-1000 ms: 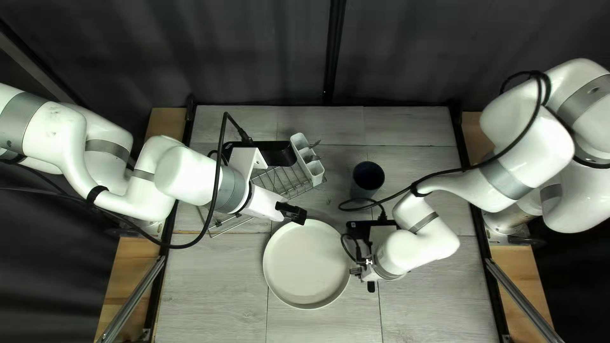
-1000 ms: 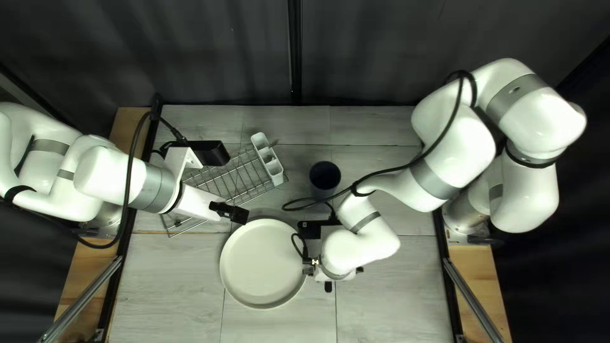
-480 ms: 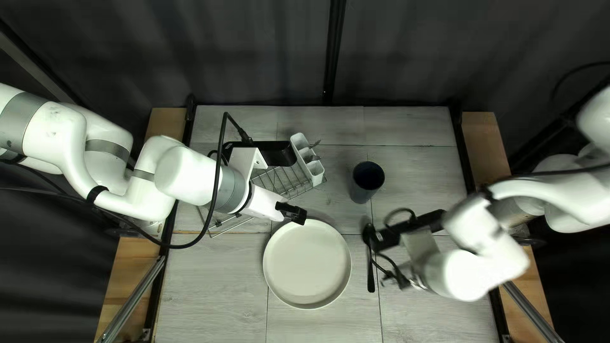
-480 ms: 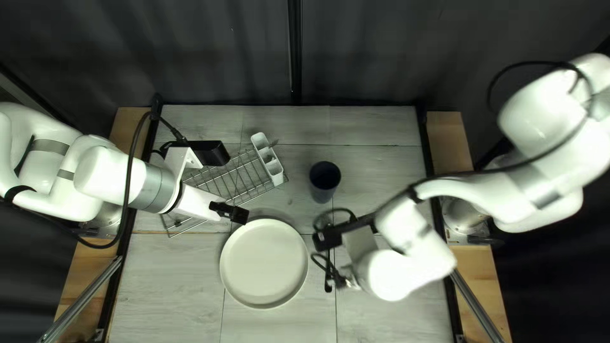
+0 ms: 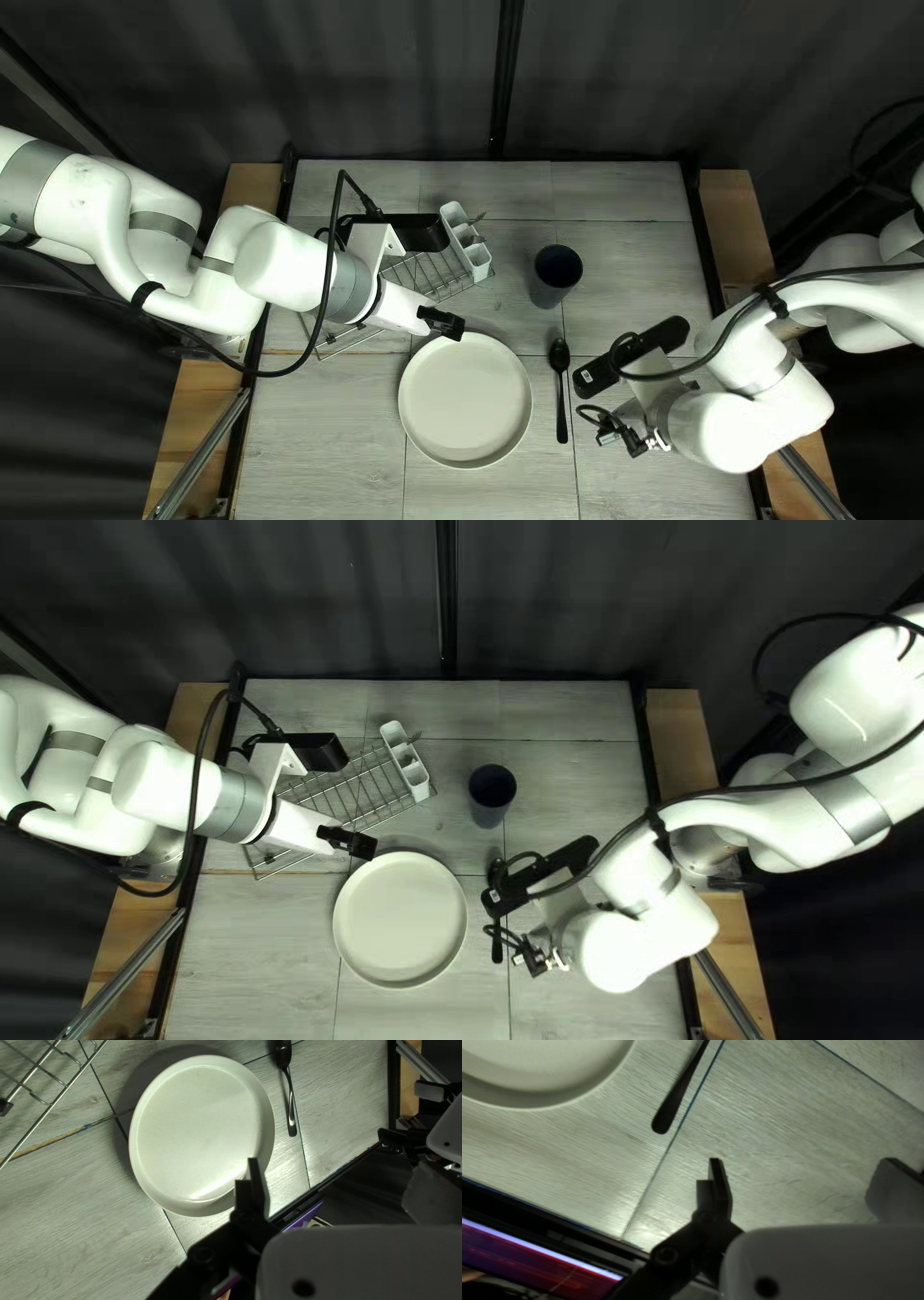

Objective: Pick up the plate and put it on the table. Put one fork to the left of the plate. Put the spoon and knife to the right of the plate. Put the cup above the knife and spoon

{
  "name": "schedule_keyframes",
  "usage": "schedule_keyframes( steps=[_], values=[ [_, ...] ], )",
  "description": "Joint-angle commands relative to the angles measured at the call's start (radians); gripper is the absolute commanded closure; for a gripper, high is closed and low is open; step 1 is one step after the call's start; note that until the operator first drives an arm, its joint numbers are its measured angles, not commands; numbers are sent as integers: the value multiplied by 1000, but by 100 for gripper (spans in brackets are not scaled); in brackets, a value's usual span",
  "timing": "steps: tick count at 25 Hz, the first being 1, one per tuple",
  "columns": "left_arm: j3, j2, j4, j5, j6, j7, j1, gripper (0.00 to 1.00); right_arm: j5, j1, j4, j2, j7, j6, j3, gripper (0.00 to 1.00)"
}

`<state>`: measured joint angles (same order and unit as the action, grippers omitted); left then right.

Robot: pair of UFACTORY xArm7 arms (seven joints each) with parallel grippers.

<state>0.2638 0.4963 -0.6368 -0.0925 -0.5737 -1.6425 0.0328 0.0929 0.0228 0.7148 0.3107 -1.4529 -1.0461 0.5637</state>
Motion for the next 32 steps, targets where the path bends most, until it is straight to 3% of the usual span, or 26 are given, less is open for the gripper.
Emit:
schedule_keyframes(
  steps=[1, 16, 20, 23, 32],
  values=[
    [0, 0, 0, 0, 0, 0, 0, 0, -62, -59, -133, 195, 264, -8, -161, 0],
    [0, 0, 0, 0, 0, 0, 0, 0, -54, -64, -138, 193, 265, -5, -152, 0],
    [0, 0, 0, 0, 0, 0, 0, 0, -25, -131, -146, 341, 589, -95, -292, 0],
    [0, 0, 0, 0, 0, 0, 0, 0, 24, -182, -127, 422, 810, -154, -353, 0],
    [0, 0, 0, 0, 0, 0, 0, 0, 34, -189, -131, 444, 859, -148, -363, 0]
  ],
)
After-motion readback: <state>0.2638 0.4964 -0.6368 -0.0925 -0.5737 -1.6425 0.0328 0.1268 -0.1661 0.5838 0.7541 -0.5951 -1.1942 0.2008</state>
